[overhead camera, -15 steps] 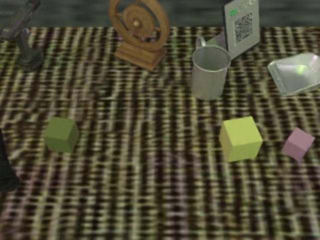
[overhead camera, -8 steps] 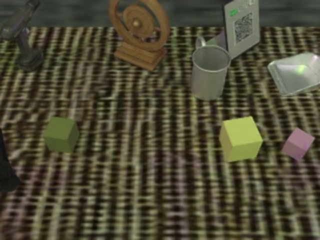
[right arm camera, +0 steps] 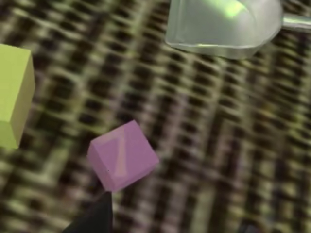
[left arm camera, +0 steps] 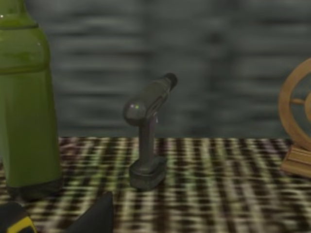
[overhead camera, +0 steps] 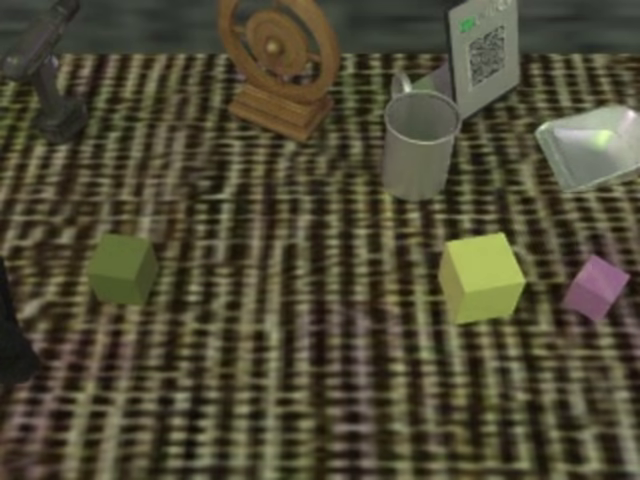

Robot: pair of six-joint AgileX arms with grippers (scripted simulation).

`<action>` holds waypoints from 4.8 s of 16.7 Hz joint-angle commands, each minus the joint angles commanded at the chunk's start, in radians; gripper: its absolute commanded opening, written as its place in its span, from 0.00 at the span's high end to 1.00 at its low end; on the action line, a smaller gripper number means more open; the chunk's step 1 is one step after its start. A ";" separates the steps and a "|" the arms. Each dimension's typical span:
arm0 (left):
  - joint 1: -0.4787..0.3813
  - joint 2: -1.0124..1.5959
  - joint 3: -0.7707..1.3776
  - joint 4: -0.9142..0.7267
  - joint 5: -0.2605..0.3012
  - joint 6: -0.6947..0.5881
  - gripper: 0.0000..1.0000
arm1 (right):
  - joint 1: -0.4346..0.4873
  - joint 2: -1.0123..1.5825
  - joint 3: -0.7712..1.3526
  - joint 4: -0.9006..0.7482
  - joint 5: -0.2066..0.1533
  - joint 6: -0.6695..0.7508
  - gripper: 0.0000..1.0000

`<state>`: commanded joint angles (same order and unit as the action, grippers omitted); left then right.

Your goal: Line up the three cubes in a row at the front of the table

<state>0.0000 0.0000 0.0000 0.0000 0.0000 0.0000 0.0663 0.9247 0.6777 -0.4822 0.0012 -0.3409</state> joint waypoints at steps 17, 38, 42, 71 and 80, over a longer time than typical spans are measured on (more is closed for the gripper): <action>0.000 0.000 0.000 0.000 0.000 0.000 0.00 | 0.074 1.069 0.753 -0.525 0.000 -0.377 0.00; 0.000 0.000 0.000 0.000 0.000 0.000 0.00 | 0.076 1.226 0.597 -0.212 0.001 -0.374 0.30; 0.000 0.000 0.000 0.000 0.000 0.000 0.00 | 0.076 1.226 0.597 -0.212 0.001 -0.374 0.60; 0.000 0.000 0.000 0.000 0.000 0.000 0.00 | 0.095 1.068 0.727 -0.488 -0.014 -0.365 1.00; 0.000 0.000 0.000 0.000 0.000 0.000 0.00 | 0.460 0.993 0.678 -0.518 -0.017 -0.482 1.00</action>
<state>0.0000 0.0000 0.0000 0.0000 0.0000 0.0000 0.5261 1.9178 1.3553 -1.0007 -0.0157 -0.8226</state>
